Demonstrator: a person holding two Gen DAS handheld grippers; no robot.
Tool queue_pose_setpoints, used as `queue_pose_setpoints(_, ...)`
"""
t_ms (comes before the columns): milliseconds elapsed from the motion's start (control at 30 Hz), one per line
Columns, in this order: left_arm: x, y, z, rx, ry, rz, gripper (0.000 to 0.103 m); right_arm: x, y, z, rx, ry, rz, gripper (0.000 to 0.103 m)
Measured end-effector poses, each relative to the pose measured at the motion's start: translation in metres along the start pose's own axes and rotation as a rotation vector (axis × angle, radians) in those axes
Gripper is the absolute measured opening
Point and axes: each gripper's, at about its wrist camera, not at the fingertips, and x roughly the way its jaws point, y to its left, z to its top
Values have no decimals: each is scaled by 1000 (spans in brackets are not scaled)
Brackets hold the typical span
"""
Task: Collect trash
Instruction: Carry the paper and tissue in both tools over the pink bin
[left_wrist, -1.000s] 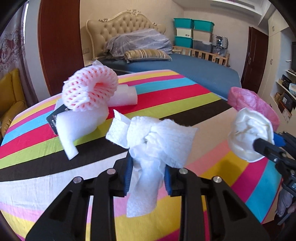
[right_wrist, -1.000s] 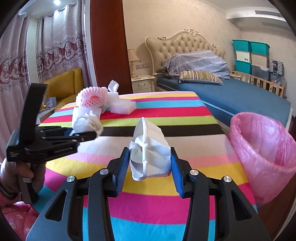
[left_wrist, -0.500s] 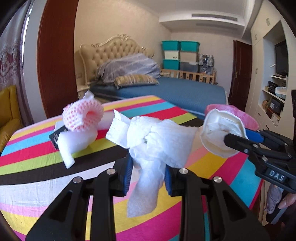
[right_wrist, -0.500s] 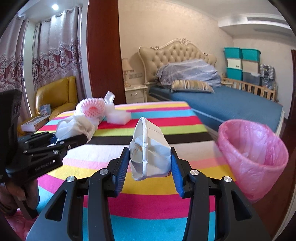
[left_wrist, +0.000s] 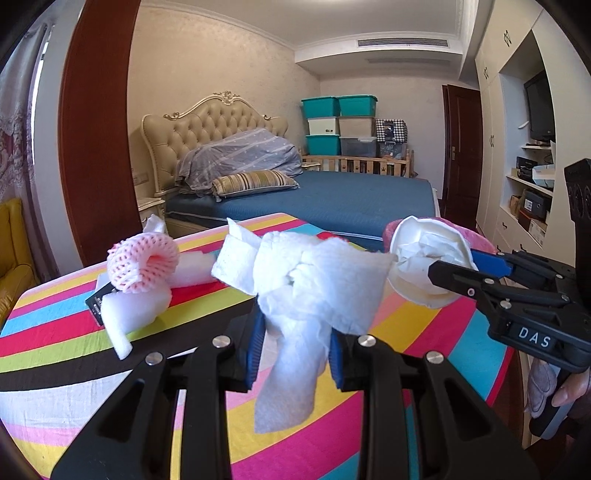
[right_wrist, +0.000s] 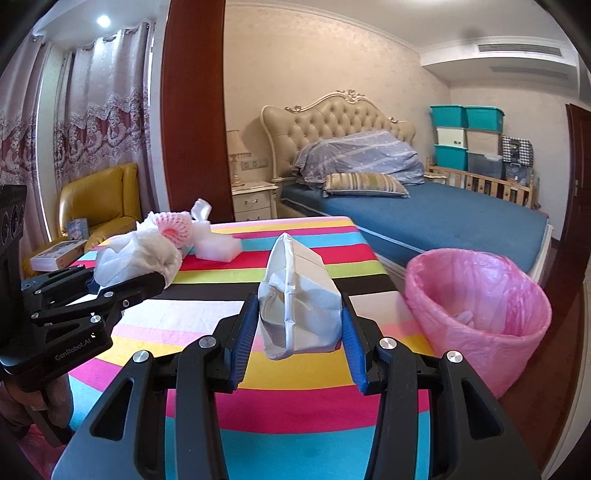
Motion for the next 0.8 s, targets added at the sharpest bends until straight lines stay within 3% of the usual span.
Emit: queue_pose_setpoints(800, 50, -59, 34, 92, 21, -158, 29, -29, -87, 3, 98, -52, -156, 43)
